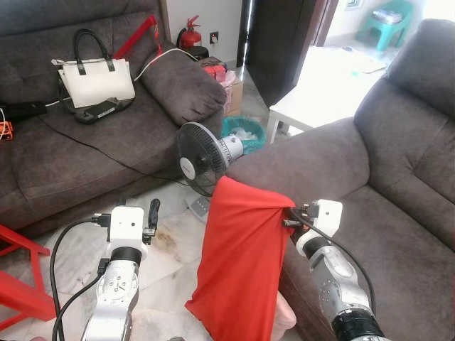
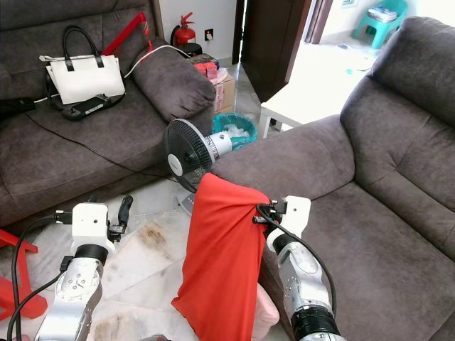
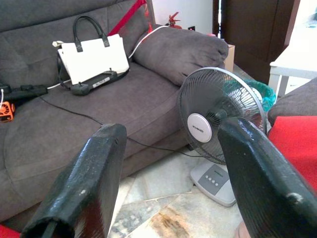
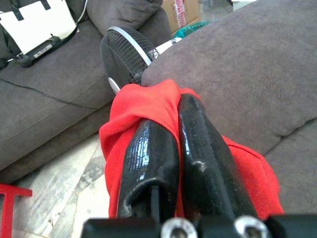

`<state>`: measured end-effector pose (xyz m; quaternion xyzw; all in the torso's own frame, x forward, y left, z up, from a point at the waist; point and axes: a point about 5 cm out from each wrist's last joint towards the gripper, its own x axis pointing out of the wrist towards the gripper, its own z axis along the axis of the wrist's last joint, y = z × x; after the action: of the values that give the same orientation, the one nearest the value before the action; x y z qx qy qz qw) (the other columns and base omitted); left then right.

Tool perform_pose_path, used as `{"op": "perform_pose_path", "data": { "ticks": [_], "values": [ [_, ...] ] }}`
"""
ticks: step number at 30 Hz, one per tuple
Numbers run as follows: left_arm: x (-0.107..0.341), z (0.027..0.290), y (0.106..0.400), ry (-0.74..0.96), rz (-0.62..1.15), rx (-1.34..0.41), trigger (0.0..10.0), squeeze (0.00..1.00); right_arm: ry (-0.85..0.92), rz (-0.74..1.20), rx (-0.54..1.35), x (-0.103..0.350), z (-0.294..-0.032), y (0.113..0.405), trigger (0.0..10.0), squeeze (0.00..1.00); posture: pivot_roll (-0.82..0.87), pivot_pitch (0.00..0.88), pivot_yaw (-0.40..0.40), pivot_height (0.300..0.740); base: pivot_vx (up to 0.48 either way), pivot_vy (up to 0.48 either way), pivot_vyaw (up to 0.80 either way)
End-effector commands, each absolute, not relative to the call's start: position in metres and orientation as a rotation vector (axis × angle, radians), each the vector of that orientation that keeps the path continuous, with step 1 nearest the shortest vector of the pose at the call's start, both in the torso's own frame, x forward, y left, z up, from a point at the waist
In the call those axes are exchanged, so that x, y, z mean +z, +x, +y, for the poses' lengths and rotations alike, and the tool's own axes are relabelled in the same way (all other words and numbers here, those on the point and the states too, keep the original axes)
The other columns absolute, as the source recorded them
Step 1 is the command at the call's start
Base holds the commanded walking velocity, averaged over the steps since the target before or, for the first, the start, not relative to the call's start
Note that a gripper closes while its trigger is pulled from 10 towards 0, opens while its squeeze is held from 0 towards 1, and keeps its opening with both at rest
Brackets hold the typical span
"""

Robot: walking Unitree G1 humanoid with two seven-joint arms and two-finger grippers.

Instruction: Move the pillow to the sofa from floor

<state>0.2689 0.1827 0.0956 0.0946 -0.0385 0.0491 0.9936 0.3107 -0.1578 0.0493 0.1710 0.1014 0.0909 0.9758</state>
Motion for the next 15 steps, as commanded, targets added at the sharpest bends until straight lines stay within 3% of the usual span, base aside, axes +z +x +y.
{"op": "perform_pose_path", "data": {
  "ticks": [1, 10, 15],
  "values": [
    [0.0931, 0.1837, 0.2684, 0.187, -0.07, 0.102, 10.0, 0.0, 0.331, 0.016, 0.152, 0.0871, -0.17, 0.3278, 10.0, 0.0, 0.17, 0.003, -0.074, 0.74, 0.0, 0.0, 0.0],
    [0.0923, 0.1822, 0.2696, 0.182, -0.066, 0.099, 10.0, 0.0, 0.328, 0.05, 0.128, 0.0818, -0.1714, 0.3282, 10.0, 0.0, 0.16, 0.013, -0.075, 0.74, 0.0, 0.0, 0.0],
    [0.0921, 0.1822, 0.271, 0.182, -0.065, 0.097, 10.0, 0.0, 0.331, 0.056, 0.112, 0.0805, -0.1746, 0.3277, 10.0, 0.0, 0.16, 0.015, -0.074, 0.74, 0.0, 0.0, -0.8]
  ]
}}
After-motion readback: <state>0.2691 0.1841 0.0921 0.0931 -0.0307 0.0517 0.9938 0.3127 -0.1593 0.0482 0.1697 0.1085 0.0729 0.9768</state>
